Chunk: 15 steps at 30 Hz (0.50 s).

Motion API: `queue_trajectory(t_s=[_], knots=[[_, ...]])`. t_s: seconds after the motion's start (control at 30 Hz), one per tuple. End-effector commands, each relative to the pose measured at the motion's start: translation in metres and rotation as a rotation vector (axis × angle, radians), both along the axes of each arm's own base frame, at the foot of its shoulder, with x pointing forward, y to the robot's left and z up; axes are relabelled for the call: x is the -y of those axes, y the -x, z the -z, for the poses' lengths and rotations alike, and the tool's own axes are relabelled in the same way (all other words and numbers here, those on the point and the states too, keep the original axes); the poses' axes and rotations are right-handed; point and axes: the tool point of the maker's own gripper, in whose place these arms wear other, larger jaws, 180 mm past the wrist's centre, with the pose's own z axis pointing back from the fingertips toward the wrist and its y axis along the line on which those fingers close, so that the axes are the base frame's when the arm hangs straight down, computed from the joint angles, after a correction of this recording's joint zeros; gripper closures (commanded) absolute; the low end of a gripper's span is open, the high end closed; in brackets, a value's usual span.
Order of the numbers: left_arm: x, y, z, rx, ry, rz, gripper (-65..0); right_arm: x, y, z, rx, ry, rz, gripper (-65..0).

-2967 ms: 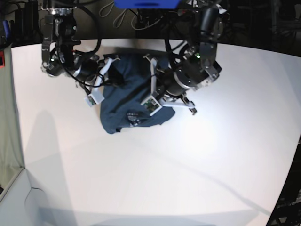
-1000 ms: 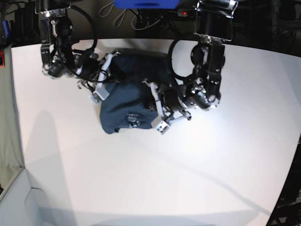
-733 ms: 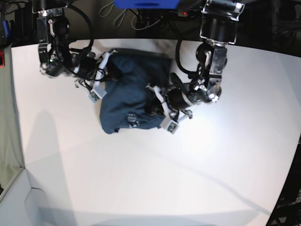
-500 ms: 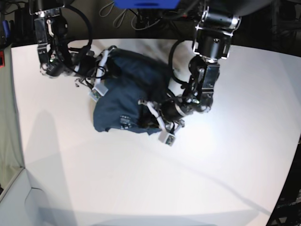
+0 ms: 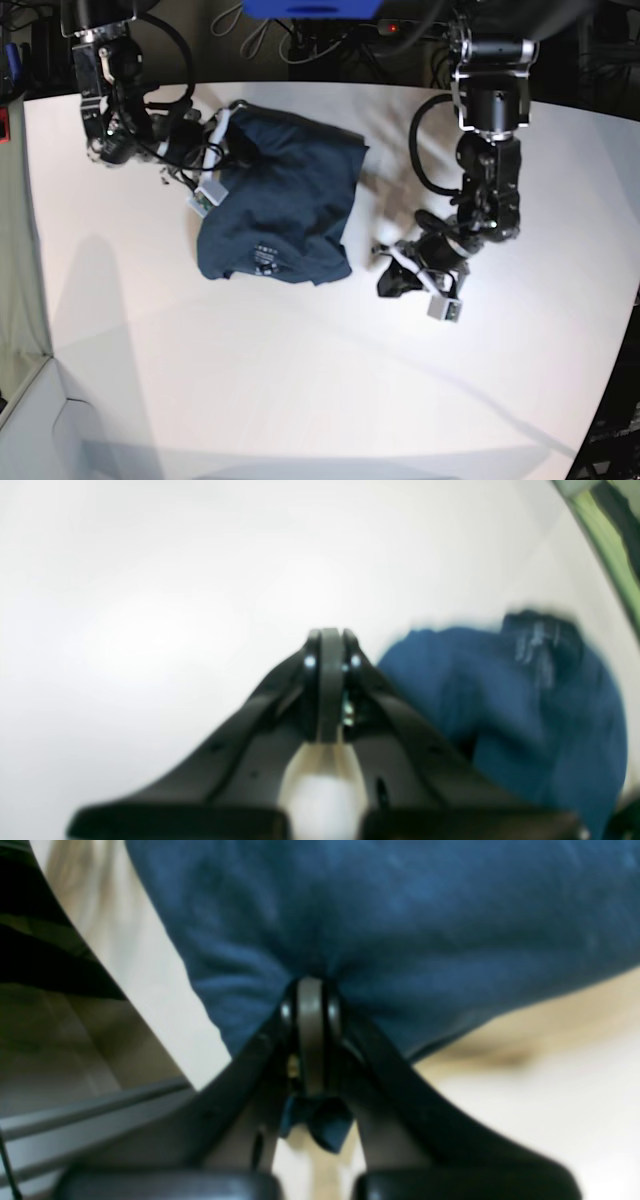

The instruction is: Layout the t-shirt on the table in an organized manner, then fold the t-shirt properly

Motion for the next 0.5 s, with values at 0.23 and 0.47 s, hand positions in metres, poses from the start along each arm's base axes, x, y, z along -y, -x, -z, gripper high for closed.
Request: queue_trajectory(t_s=[0.23,0.47], knots=[[-0.046,0.029,-0.036,0.103,-0.085,-0.064,0.0,0.046,-0.016,-0.013,0.075,0.105,-0.008,0.0],[-0.074,0.054,-0.064,0.141,-0.184,-0.104,0.0,0.027,-0.029,-0.073,0.274,0.115,-0.088,0.0]])
